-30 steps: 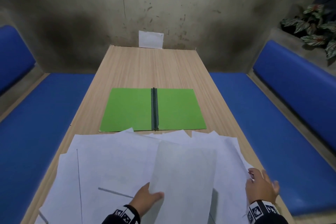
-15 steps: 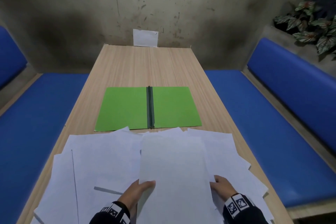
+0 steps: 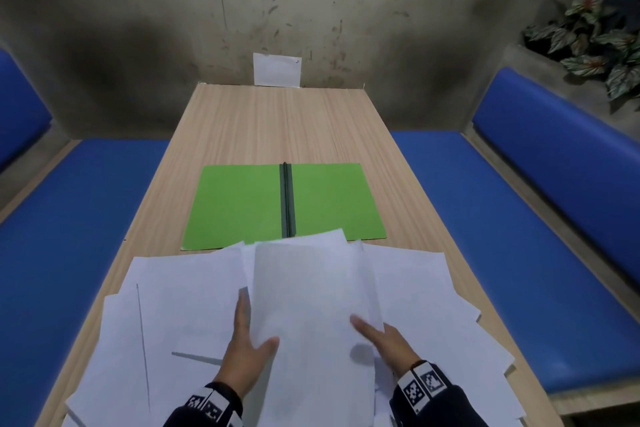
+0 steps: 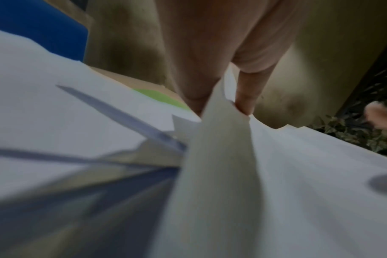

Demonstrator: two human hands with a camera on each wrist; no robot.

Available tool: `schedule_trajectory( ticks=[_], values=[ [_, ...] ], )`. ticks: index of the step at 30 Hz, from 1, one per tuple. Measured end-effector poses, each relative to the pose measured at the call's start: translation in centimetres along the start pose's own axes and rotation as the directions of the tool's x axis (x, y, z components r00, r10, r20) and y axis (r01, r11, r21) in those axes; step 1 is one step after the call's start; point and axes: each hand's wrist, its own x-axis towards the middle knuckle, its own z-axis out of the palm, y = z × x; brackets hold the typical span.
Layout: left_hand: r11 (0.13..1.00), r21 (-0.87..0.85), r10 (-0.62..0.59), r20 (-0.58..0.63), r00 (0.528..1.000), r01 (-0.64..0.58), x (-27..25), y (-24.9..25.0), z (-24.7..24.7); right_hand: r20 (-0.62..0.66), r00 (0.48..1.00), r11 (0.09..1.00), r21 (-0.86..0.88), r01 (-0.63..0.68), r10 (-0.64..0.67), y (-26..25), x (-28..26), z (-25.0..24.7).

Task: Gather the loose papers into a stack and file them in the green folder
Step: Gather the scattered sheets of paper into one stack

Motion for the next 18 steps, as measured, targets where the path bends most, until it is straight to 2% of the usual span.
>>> schedule_trajectory(
  ticks=[3,5,8,11,13,15,16,18],
  values=[
    [0.98,-0.197,-0.002,-0.08,0.997,-0.014,0.2,1.5,-1.3,-0.087,0.989,0.989,-0.093,0.111,-0.119,-0.8,0.2,0.3],
    [0.959,-0.282,-0.035,-0.122,0.992,-0.001,0.5,1.3,-2.7,-0.055,0.984,0.984,-0.066,0.164,-0.168,-1.9,-0.1,0.5],
    [0.928,-0.348,-0.183,-0.115,0.976,0.133,0.6,-0.3,-4.2,0.035,0.978,0.976,-0.071,0.206,-0.204,-2.9,0.1,1.6],
    [0.894,-0.371,-0.329,-0.158,0.931,0.253,0.3,-1.8,-4.3,0.066,0.971,0.946,-0.218,0.238,-0.229,-3.1,1.5,3.6],
    [0.887,-0.307,-0.422,-0.234,0.876,0.345,0.3,-2.7,-4.0,0.028,0.973,0.901,-0.373,0.222,-0.228,-3.2,2.8,4.8],
    [0.877,-0.148,-0.479,-0.313,0.82,0.457,0.4,-2.8,-3.6,-0.005,0.972,0.823,-0.533,0.196,-0.235,-3.0,4.2,5.3],
    [0.871,-0.078,-0.481,-0.345,0.806,0.486,0.3,-2.6,-3.5,-0.021,0.972,0.783,-0.598,0.175,-0.233,-2.9,5.0,5.5],
    [0.868,-0.021,-0.468,-0.375,0.8,0.497,0.3,-2.4,-3.4,-0.031,0.982,0.761,-0.638,0.122,-0.184,-3.1,5.8,5.5]
  ],
)
